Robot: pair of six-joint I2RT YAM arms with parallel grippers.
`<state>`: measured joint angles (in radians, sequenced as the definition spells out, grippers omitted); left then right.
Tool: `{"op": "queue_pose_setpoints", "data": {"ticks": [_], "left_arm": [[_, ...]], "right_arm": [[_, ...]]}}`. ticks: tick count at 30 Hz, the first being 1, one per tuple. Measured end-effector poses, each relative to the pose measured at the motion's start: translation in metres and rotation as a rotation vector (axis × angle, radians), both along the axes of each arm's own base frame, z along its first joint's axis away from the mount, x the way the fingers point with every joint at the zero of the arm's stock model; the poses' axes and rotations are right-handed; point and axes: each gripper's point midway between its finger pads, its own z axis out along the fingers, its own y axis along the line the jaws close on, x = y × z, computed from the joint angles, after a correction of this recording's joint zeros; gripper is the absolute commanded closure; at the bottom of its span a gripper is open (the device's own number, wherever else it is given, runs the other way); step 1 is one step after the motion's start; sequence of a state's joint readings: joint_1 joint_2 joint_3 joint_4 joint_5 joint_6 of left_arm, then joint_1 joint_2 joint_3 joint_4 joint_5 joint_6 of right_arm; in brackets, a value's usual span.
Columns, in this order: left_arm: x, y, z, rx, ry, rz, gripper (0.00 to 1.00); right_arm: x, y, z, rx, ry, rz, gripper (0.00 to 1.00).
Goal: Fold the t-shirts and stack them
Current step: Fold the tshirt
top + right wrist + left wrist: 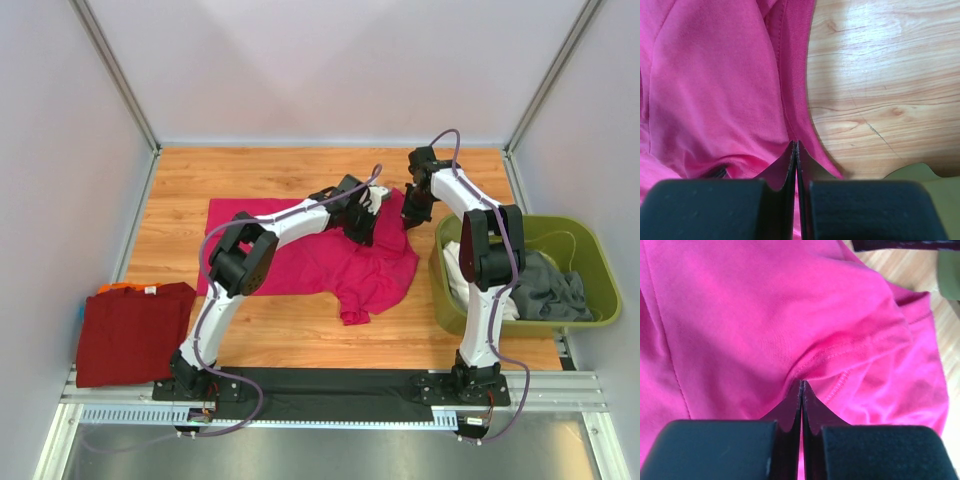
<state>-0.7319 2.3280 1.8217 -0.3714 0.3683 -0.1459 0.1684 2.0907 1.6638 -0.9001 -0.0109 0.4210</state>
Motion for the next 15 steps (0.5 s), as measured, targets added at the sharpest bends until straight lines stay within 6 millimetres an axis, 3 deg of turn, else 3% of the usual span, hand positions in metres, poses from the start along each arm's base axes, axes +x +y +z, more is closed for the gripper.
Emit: {"op": "queue_pose_setpoints", "data": {"ticks": [6,13,15], "left_arm": [[-0.01,0.001,0.008,-0.014,0.009,-0.019,1.0],[-0.023,0.005,0.005,0.001,0.027,-0.031,0.93],[-0.026,0.007,0.005,0.006,0.028,-0.034,0.86]], "right_arm": [[0.0,0.0,0.0,-0.001,0.0,-0.001,1.0],[0.0,0.0,0.0,-0.001,0.0,-0.001,0.99],[0.001,0.0,0.002,-0.001,-0.004,-0.001,0.98]]}}
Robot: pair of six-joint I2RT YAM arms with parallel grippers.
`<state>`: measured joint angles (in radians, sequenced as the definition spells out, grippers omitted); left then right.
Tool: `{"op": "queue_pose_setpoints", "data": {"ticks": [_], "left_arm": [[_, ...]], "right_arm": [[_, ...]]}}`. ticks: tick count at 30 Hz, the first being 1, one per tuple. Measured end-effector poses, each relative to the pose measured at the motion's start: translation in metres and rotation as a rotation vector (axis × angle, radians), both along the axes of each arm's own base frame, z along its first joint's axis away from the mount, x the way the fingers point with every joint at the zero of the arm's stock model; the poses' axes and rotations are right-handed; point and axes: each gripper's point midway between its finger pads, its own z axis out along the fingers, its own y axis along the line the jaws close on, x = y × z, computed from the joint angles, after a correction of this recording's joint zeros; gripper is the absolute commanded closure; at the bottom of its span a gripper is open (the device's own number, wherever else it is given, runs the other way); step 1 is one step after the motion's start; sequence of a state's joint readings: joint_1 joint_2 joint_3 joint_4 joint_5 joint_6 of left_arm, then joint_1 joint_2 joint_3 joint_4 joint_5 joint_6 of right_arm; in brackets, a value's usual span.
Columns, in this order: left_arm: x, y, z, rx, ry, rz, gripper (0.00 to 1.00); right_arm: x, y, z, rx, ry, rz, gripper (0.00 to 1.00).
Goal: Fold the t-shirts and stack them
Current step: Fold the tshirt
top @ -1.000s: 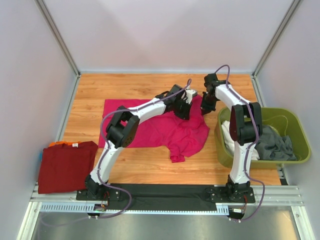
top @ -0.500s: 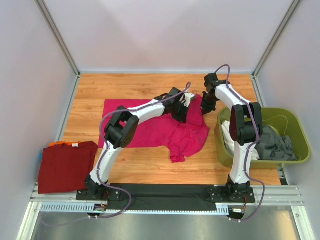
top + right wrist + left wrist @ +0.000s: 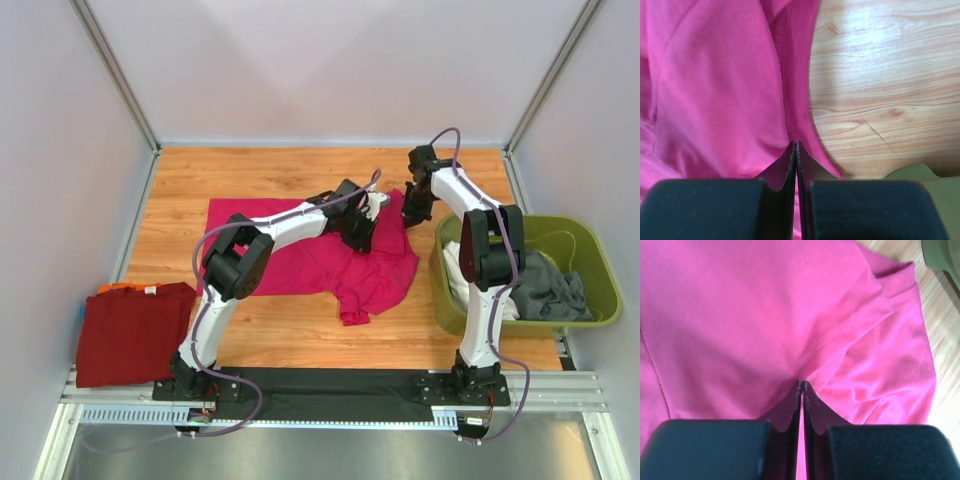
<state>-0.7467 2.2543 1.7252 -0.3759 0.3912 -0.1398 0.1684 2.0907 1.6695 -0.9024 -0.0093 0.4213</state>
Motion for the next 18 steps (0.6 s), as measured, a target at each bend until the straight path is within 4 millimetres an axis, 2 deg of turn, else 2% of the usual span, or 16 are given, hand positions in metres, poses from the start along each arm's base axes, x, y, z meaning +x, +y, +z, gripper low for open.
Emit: {"op": "queue_pose_setpoints", "data": {"ticks": [4,5,8,10,11,13,15,18], "left_arm": [[-0.001,0.002,0.002,0.004,-0.001,-0.005,0.62],[-0.002,0.002,0.003,0.004,0.0,-0.002,0.54],[-0.001,0.003,0.011,0.002,0.011,0.024,0.45],[0.005,0.005,0.025,-0.016,0.015,0.058,0.38],[0.008,0.007,0.035,-0.032,0.017,0.083,0.3],[0.02,0.017,0.059,-0.073,0.018,0.152,0.25],[0.044,0.042,0.091,-0.131,-0.002,0.269,0.26],[0.094,0.104,0.137,-0.193,-0.056,0.499,0.3]], "right_arm": [[0.007,0.001,0.007,0.004,-0.024,-0.001,0.91],[0.009,0.001,0.01,0.005,-0.031,-0.001,0.87],[0.017,0.003,0.017,0.014,-0.057,0.0,0.76],[0.023,0.007,0.024,0.036,-0.083,0.006,0.69],[0.027,0.01,0.029,0.051,-0.1,0.008,0.63],[0.035,0.016,0.037,0.081,-0.137,0.014,0.57],[0.046,0.021,0.046,0.111,-0.185,0.017,0.55],[0.061,0.03,0.059,0.153,-0.242,0.017,0.6]]}}
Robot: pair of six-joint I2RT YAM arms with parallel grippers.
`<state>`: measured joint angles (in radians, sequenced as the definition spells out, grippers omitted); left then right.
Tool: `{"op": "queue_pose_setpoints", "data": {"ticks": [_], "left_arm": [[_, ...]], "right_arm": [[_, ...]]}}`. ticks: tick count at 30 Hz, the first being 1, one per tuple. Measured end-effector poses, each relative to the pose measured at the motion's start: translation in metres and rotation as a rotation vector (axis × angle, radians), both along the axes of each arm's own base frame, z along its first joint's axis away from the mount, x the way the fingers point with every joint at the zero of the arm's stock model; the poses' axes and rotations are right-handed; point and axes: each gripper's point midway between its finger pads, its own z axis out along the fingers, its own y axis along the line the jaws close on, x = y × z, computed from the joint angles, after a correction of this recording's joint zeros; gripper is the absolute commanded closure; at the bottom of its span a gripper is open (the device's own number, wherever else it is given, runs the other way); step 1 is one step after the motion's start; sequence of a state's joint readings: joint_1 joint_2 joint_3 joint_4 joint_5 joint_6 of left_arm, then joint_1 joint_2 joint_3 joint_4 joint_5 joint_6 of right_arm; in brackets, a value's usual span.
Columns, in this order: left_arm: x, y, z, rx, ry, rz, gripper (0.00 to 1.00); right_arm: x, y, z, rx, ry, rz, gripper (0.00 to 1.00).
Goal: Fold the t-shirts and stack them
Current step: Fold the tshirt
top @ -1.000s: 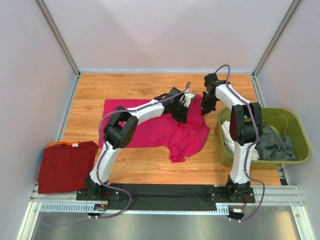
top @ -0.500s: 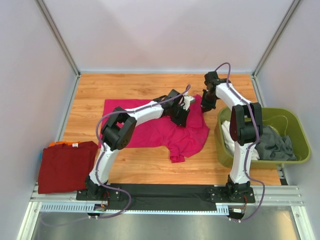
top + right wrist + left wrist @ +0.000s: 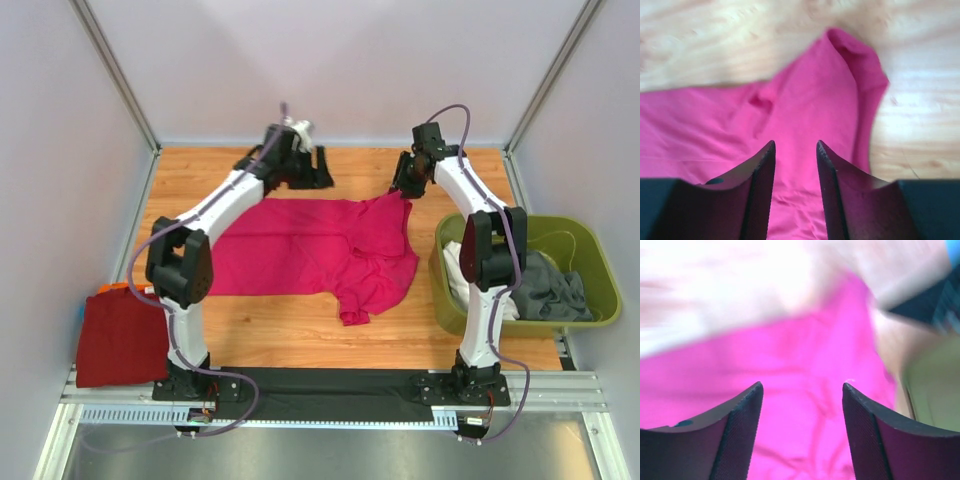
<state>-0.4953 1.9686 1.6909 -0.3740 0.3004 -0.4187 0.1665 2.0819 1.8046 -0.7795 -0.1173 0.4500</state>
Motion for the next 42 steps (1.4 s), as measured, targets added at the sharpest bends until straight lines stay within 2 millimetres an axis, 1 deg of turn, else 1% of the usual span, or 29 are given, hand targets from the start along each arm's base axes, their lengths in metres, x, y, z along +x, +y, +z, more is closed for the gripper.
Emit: {"op": "queue_pose_setpoints", "data": {"ticks": [2,3,4,5,6,7,8,11,13,16,19,23,27,28,30,31,33,34,35,39,42], "left_arm": [[0.031,0.048,0.014,-0.012,-0.011,0.164,0.32],[0.044,0.072,0.014,-0.012,-0.007,0.239,0.33],[0.051,0.089,0.01,-0.007,0.001,0.293,0.33],[0.057,0.111,0.001,0.002,0.026,0.359,0.33],[0.058,0.128,-0.011,0.017,0.059,0.413,0.34],[0.057,0.139,-0.021,0.03,0.089,0.449,0.35],[0.054,0.153,-0.036,0.049,0.132,0.492,0.36],[0.045,0.182,-0.069,0.092,0.231,0.576,0.38],[0.042,0.199,-0.089,0.12,0.286,0.623,0.39],[0.039,0.219,-0.113,0.169,0.343,0.677,0.4],[0.035,0.23,-0.128,0.208,0.379,0.708,0.43],[0.033,0.238,-0.139,0.256,0.403,0.74,0.46],[0.033,0.244,-0.146,0.27,0.418,0.77,0.49],[0.034,0.246,-0.145,0.271,0.418,0.778,0.49],[0.034,0.249,-0.146,0.272,0.426,0.794,0.5],[0.035,0.251,-0.146,0.269,0.43,0.801,0.51],[0.035,0.254,-0.146,0.265,0.438,0.817,0.51],[0.035,0.255,-0.146,0.263,0.443,0.824,0.51],[0.036,0.256,-0.146,0.261,0.446,0.831,0.51],[0.036,0.259,-0.147,0.256,0.46,0.85,0.51],[0.036,0.26,-0.147,0.26,0.467,0.862,0.52]], "right_arm": [[0.011,0.005,0.007,0.024,-0.03,-0.002,0.62],[0.017,0.006,0.009,0.03,-0.044,-0.005,0.62],[0.021,0.007,0.008,0.031,-0.049,-0.007,0.61],[0.023,0.007,0.005,0.029,-0.048,-0.011,0.59],[0.024,0.006,0.002,0.023,-0.043,-0.015,0.58],[0.023,0.003,-0.005,0.009,-0.029,-0.022,0.56],[0.021,0.001,-0.01,-0.006,-0.013,-0.029,0.56],[0.014,-0.007,-0.025,-0.047,0.03,-0.048,0.56],[0.008,-0.014,-0.032,-0.075,0.06,-0.061,0.57],[0.0,-0.021,-0.043,-0.103,0.101,-0.076,0.58],[-0.004,-0.024,-0.052,-0.116,0.131,-0.081,0.6],[-0.008,-0.026,-0.062,-0.122,0.159,-0.082,0.61],[-0.009,-0.025,-0.069,-0.118,0.176,-0.085,0.69],[-0.009,-0.025,-0.071,-0.114,0.179,-0.085,0.74],[-0.009,-0.024,-0.073,-0.108,0.184,-0.088,0.78],[-0.01,-0.023,-0.074,-0.105,0.186,-0.088,0.84],[-0.01,-0.022,-0.074,-0.096,0.187,-0.09,0.89],[-0.01,-0.021,-0.074,-0.092,0.188,-0.093,0.96],[-0.01,-0.021,-0.074,-0.09,0.188,-0.095,1.0],[-0.011,-0.021,-0.076,-0.088,0.194,-0.104,1.0],[-0.018,-0.022,-0.085,-0.089,0.218,-0.109,1.0]]}}
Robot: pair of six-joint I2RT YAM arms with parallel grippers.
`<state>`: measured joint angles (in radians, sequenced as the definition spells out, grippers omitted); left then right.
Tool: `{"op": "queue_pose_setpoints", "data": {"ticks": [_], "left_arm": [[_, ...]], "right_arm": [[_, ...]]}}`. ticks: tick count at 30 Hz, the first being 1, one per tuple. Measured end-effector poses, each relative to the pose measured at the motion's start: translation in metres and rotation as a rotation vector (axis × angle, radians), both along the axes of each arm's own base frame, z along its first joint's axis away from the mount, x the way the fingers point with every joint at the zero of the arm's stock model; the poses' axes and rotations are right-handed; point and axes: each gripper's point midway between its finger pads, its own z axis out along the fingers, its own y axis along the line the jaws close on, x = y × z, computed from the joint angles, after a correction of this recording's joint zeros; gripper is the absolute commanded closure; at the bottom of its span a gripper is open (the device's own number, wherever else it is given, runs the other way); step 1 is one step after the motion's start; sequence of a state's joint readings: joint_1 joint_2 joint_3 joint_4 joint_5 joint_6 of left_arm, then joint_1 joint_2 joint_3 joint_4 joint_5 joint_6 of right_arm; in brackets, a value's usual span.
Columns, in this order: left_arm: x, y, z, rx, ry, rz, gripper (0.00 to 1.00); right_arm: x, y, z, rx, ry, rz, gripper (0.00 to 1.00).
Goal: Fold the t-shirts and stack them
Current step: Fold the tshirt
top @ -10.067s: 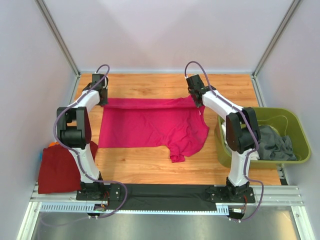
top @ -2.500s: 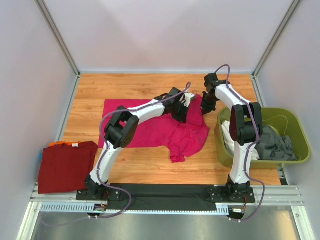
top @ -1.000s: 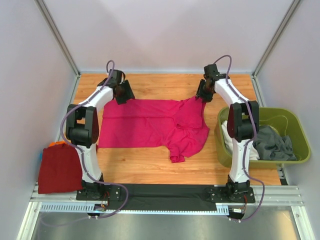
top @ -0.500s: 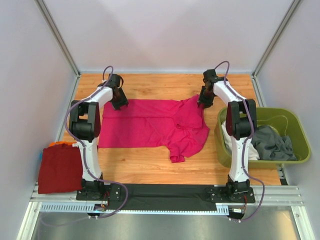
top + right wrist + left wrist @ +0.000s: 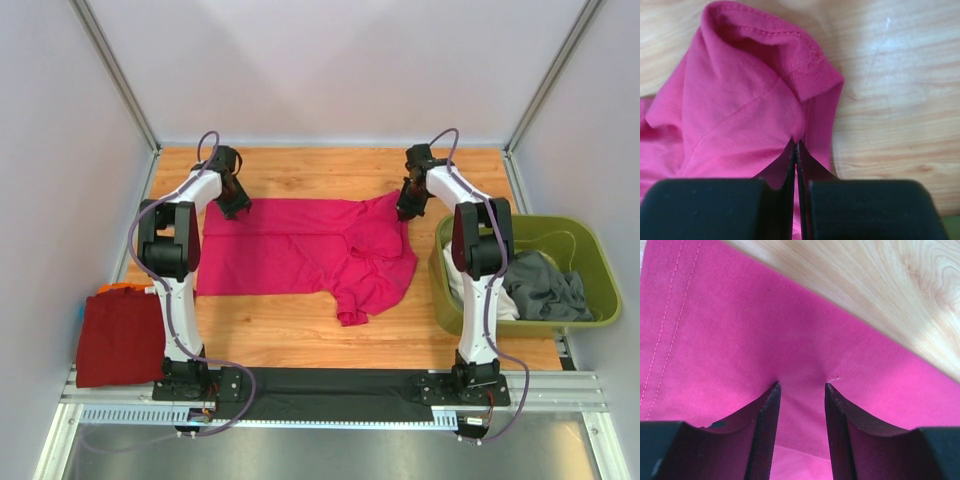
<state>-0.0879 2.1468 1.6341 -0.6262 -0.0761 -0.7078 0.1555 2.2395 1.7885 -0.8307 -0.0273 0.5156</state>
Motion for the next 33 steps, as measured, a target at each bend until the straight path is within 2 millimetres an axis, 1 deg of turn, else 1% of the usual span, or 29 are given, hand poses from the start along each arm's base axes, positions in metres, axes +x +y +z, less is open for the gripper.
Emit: {"op": "queue_pose_setpoints", "data": {"ticks": [1,5,9,19,20,21,23,24,26,27,29,31,33], "left_arm": [[0.0,0.001,0.0,0.003,0.002,0.005,0.52],[-0.001,0.004,-0.001,0.01,0.008,0.021,0.52],[-0.001,0.008,-0.001,0.01,0.01,0.029,0.53],[-0.002,0.013,-0.001,0.019,0.013,0.019,0.54],[-0.002,0.014,0.0,0.02,0.013,0.009,0.54],[-0.002,0.014,0.0,0.017,0.014,-0.004,0.54],[-0.001,0.015,0.001,0.014,0.012,-0.043,0.53],[-0.001,0.016,0.001,0.014,0.011,-0.063,0.53],[0.0,0.017,0.003,0.013,0.007,-0.108,0.51],[0.001,0.018,0.005,0.014,0.003,-0.127,0.5],[0.007,0.018,0.013,0.018,-0.02,-0.167,0.48],[0.015,0.018,0.022,0.025,-0.049,-0.199,0.47],[0.023,0.019,0.031,0.035,-0.077,-0.218,0.47]], "right_arm": [[-0.001,0.0,0.002,-0.001,-0.006,-0.001,1.0],[-0.014,-0.005,0.001,-0.017,0.009,-0.014,1.0],[-0.024,-0.008,0.001,-0.026,0.024,-0.021,1.0],[-0.03,-0.013,0.001,-0.048,0.037,-0.036,1.0],[-0.031,-0.013,0.001,-0.05,0.039,-0.036,0.98],[-0.032,-0.013,0.001,-0.051,0.042,-0.034,0.87],[-0.032,-0.014,0.004,-0.056,0.045,-0.028,0.75],[-0.03,-0.014,0.009,-0.059,0.041,-0.023,0.65],[-0.02,-0.014,0.022,-0.06,0.011,-0.013,0.56],[-0.011,-0.014,0.033,-0.058,-0.017,-0.011,0.54],[0.014,-0.011,0.061,-0.05,-0.11,-0.012,0.53],[0.036,-0.011,0.09,-0.041,-0.203,-0.02,0.59],[0.054,-0.012,0.115,-0.036,-0.281,-0.037,0.61]]}}
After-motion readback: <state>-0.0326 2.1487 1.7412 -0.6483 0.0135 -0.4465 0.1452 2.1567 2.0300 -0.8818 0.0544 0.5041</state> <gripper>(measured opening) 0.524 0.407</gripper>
